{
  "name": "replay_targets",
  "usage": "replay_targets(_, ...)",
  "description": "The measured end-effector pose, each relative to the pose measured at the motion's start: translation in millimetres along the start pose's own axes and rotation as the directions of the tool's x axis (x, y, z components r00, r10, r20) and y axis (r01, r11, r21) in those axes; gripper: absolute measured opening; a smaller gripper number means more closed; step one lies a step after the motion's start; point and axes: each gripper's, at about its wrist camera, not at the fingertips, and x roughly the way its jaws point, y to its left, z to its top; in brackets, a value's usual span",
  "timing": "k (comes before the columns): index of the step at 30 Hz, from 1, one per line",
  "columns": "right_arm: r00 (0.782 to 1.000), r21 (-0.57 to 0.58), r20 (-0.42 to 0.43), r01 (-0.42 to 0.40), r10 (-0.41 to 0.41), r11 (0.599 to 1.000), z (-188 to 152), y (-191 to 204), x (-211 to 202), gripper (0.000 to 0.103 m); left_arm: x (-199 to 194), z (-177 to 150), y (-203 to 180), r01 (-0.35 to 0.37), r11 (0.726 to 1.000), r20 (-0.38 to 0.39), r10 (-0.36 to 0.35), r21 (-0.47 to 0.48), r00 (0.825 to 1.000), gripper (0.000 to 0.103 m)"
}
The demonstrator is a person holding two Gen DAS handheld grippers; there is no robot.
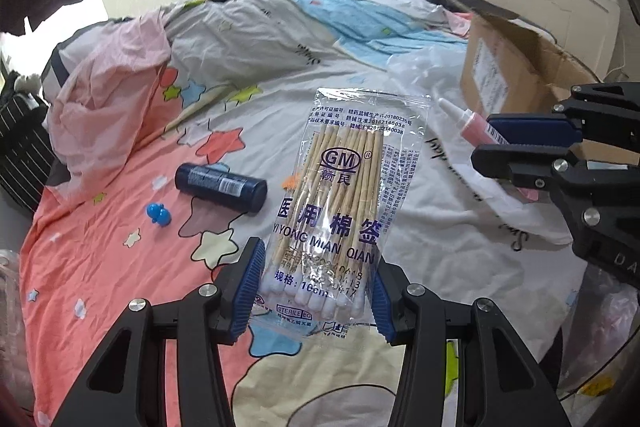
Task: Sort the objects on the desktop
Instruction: 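Carry the swab bag with the left gripper while the right carries the pink tube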
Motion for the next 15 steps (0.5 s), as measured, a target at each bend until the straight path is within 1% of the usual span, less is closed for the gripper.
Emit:
replay_targets(6,0.998,0.027,0.050,0.025,-0.026,0.999,-6.2,-10.8,-32.3,0.018,-24.7,6.9,-20.8,-0.014,1.000,0.034,0.013,0.028,0.999,0.050)
replay_targets(15,0.996,0.068,0.069,0.055,-0.059,0.996,-24.8,-32.0,-62.4,0.018,-46.7,12.3,-59.0,-0.001,0.998,0.065,-0.004,0.070,0.998,0.050)
